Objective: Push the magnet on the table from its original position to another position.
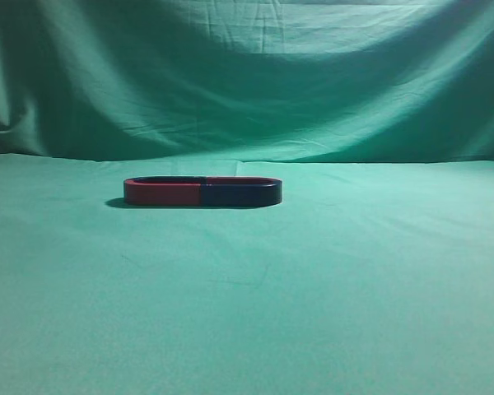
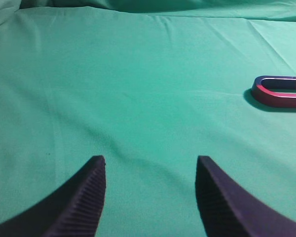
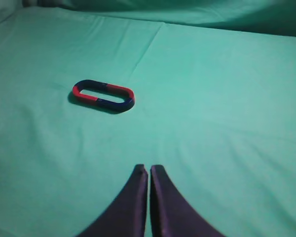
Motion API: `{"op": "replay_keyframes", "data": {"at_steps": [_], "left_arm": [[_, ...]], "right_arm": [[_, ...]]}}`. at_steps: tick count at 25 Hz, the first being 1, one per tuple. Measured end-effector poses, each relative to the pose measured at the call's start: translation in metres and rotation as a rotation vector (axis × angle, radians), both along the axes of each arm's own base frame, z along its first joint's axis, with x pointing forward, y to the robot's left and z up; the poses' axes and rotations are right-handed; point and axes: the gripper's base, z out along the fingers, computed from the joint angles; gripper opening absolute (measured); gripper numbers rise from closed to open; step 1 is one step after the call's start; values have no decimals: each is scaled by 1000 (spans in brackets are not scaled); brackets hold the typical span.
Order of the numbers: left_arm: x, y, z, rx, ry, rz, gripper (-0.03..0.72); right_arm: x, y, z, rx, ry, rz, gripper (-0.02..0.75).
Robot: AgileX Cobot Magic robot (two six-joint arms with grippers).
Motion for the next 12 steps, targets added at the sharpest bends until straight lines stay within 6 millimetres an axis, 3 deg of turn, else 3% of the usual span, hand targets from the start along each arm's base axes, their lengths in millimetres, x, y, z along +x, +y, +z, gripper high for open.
{"op": "replay_keyframes", "data": {"at_steps": [3,12], "left_arm": [[0,0,0,0,0,0,372],[0,0,0,0,0,0,372]], "right_arm": [[6,0,-19,3,-72,-22,0],[21,-6,-103,35,-369,-236,0]]}}
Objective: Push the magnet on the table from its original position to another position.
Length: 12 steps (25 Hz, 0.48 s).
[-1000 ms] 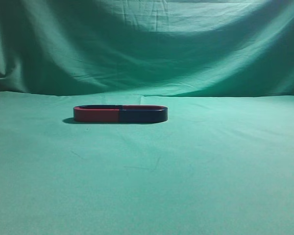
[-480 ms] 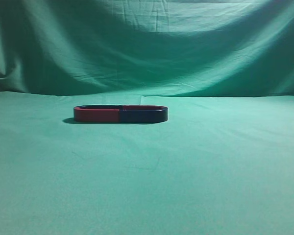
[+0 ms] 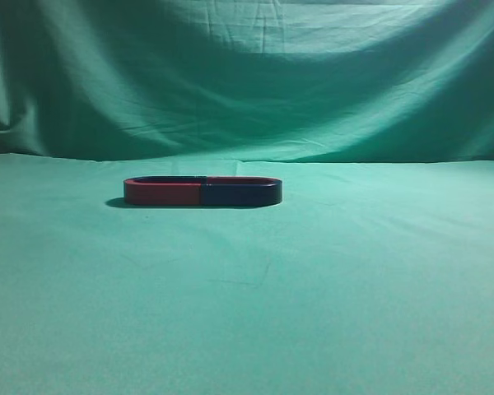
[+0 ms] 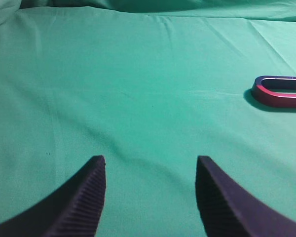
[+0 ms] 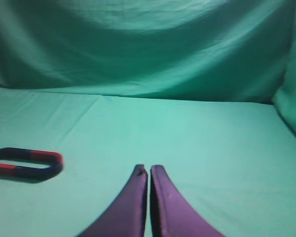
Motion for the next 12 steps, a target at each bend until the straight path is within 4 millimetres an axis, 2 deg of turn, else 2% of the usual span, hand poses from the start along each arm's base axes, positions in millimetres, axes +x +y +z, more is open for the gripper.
{"op": "replay_keyframes", "data": {"at_steps": [6,12], "left_arm": [[0,0,0,0,0,0,372],[0,0,0,0,0,0,372]], "right_arm": [[13,-4,-64,-7,-16,-114,0],[12,-6,-78,-15,81,-156,0]]}}
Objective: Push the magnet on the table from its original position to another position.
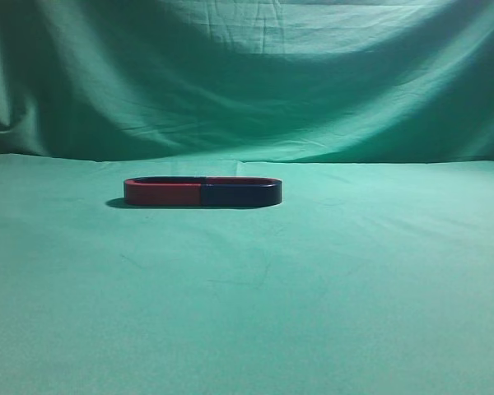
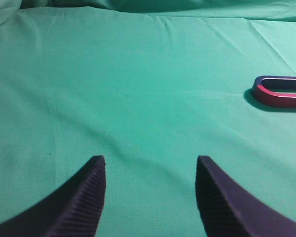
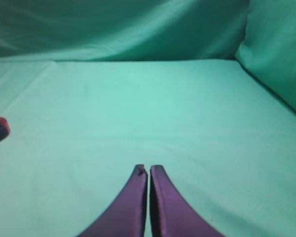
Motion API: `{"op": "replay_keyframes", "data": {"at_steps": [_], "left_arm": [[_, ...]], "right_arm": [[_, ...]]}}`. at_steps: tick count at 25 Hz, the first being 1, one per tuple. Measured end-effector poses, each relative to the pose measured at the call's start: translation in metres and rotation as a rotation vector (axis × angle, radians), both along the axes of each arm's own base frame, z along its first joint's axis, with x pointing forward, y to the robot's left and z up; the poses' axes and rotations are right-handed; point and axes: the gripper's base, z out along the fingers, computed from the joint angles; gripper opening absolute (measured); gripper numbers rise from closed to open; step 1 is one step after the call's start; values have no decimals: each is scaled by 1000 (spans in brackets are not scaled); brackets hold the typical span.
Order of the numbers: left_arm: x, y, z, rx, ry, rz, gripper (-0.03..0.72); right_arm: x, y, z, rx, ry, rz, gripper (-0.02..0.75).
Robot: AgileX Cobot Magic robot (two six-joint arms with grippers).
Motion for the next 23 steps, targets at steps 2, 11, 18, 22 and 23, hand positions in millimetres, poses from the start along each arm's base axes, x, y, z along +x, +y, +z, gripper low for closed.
{"op": "replay_keyframes", "data": {"at_steps": [2,11,18,22,23], "left_arm": [[0,0,0,0,0,0,372],[0,0,0,0,0,0,372],[0,0,0,0,0,0,372],[0,0,0,0,0,0,372],[0,0,0,0,0,0,372]], "right_arm": [[-1,0,-4,2,47,-3,0],[-2,0,-7,46,83,-14,0],[-2,0,-7,50,85,-15,0],[-2,0,-7,51,85,-15,0],[-2,0,-7,51,85,-15,0]]}}
